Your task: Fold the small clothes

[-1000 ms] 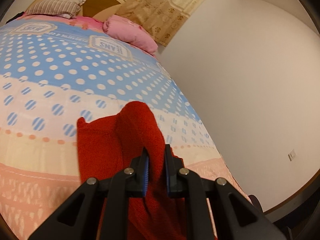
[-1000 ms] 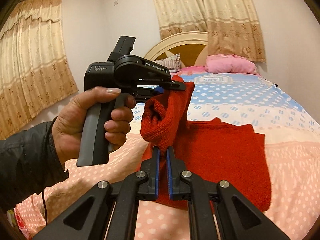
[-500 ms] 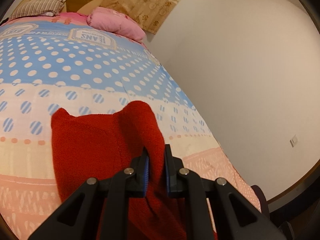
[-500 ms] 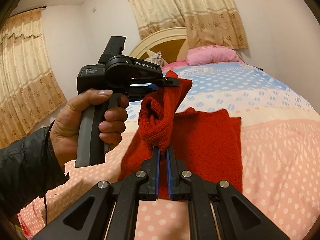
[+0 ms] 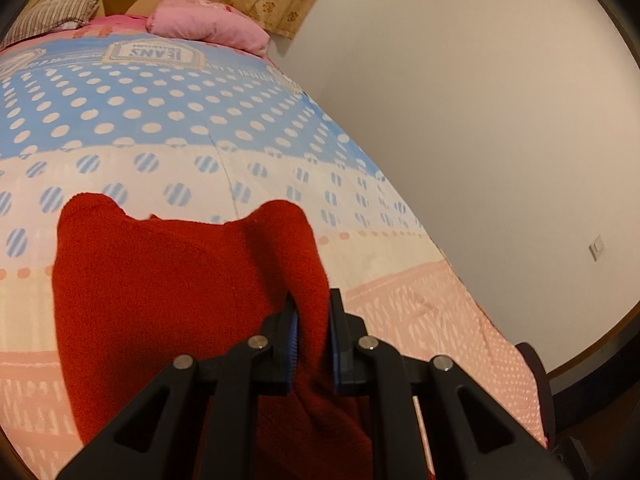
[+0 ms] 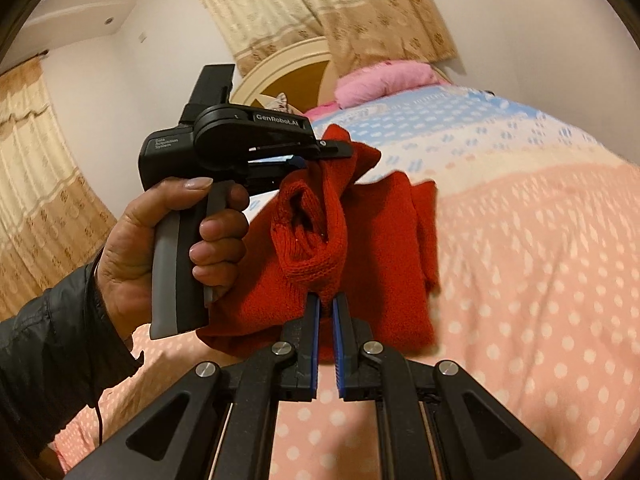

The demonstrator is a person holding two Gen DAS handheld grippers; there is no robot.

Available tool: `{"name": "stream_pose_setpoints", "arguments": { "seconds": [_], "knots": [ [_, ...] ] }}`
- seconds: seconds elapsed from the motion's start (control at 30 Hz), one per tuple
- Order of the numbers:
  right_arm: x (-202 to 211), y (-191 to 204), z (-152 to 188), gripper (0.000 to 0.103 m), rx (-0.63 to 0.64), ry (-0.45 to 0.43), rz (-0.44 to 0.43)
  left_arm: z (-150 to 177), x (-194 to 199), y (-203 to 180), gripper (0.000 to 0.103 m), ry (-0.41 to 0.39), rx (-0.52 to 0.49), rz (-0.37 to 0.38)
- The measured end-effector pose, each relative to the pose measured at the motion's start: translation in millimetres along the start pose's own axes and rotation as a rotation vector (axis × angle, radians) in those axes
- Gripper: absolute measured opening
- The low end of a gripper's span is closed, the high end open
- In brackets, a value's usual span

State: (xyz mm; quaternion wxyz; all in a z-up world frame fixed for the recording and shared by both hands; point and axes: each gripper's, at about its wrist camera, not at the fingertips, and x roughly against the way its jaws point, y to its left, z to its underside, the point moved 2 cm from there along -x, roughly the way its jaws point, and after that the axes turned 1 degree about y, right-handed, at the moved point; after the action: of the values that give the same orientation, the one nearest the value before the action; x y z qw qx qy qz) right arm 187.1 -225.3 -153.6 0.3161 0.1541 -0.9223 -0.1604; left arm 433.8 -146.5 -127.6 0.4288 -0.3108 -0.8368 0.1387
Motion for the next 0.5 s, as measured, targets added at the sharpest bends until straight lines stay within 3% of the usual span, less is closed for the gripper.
{"name": "stream_pose_setpoints", "arguments": {
  "seconds": [0.37, 0.5],
  "knots": [
    [13.8, -33.0, 12.7, 0.002, -0.123, -0.002, 0.050, 17.0, -33.2, -28.7, 0.014, 0.049, -0.097, -0.063],
    [16.0, -37.4, 16.4, 0.003, -0.147, -0.009, 0.034, 25.6, -18.4, -49.4, 0.023, 0.030, -0.204, -0.121]
  ]
}}
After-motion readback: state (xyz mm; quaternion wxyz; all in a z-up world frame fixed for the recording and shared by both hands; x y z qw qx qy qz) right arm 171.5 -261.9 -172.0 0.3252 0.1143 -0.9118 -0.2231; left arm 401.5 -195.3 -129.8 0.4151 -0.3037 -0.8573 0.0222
